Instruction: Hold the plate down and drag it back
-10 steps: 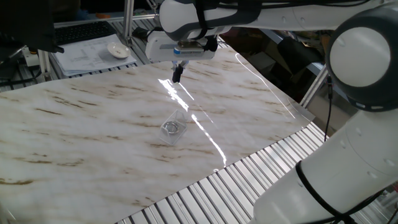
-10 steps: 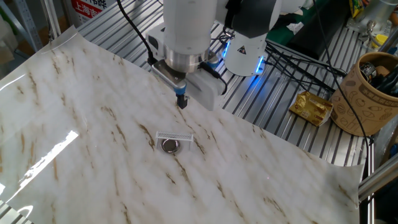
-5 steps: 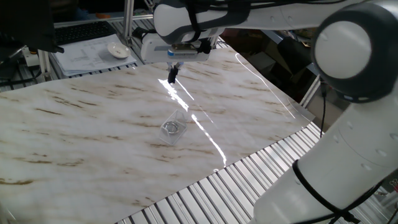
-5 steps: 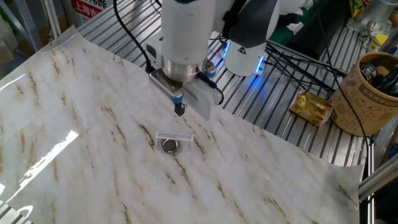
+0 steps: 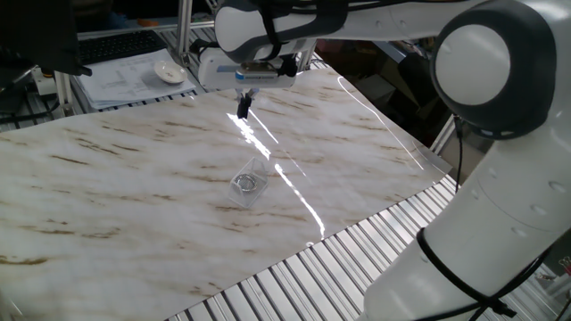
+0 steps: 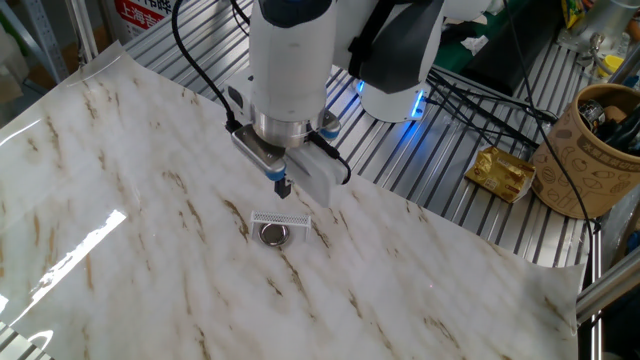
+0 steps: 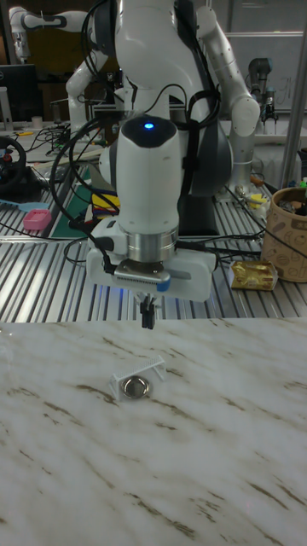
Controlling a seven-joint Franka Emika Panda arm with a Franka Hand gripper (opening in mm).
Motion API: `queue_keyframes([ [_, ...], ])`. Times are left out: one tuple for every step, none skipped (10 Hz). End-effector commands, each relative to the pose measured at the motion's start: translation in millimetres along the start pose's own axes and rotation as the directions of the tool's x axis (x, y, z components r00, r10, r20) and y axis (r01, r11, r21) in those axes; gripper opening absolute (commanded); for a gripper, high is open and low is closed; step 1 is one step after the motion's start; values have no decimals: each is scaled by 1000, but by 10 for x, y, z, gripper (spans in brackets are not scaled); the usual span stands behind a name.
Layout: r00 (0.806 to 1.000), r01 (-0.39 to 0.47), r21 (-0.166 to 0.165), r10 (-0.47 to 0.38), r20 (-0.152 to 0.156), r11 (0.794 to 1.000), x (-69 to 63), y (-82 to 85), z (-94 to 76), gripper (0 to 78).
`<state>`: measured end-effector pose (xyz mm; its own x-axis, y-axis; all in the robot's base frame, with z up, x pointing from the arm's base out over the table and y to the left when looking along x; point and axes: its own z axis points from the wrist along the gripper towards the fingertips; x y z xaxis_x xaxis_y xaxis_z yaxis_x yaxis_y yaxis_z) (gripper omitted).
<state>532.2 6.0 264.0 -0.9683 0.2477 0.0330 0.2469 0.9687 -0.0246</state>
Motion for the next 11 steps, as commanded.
queue_keyframes([
  [1000,-7,-2,7,10,1000,-23,8,0,0],
  [1000,-10,-3,10,10,1000,-23,8,0,0],
  [999,-33,-2,33,14,999,-23,8,0,0],
  [999,-52,0,52,12,999,-23,8,0,0],
  [998,-69,7,69,-5,998,-23,8,0,0],
  [996,-85,13,85,-21,996,-23,8,0,0],
  [995,-95,14,95,-24,995,-23,8,0,0],
  [993,-114,16,114,-23,993,-23,8,0,0],
  [991,-128,18,128,-22,992,-23,8,0,0],
  [991,-128,27,128,-29,991,-23,8,0,0],
  [991,-123,44,126,-50,991,-23,8,0,0],
])
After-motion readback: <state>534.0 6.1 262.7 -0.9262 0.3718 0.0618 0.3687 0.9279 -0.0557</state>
